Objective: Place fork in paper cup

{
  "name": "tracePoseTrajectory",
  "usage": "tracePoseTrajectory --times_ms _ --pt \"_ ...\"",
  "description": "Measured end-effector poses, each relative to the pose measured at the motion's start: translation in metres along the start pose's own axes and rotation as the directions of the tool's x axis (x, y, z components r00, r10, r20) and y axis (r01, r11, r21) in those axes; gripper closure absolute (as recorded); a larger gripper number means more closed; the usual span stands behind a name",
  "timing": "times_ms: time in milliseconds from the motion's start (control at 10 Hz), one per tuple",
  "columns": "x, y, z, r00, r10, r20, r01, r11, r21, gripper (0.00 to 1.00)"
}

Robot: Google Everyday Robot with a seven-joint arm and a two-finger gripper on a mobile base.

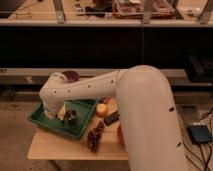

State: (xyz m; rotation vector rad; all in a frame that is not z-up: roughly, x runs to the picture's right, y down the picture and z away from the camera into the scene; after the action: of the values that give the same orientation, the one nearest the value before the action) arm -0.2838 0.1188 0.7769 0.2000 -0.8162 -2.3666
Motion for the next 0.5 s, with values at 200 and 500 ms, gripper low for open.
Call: tracePoseTrajectory --times_ms 200,500 --pt "0.001 0.0 -0.009 1.0 -0.017 -0.002 0.017 1.0 -0.005 0.95" --pt "0.003 0.022 -0.05 0.999 0.028 -0.03 -0.028 0.999 -0.018 1.0"
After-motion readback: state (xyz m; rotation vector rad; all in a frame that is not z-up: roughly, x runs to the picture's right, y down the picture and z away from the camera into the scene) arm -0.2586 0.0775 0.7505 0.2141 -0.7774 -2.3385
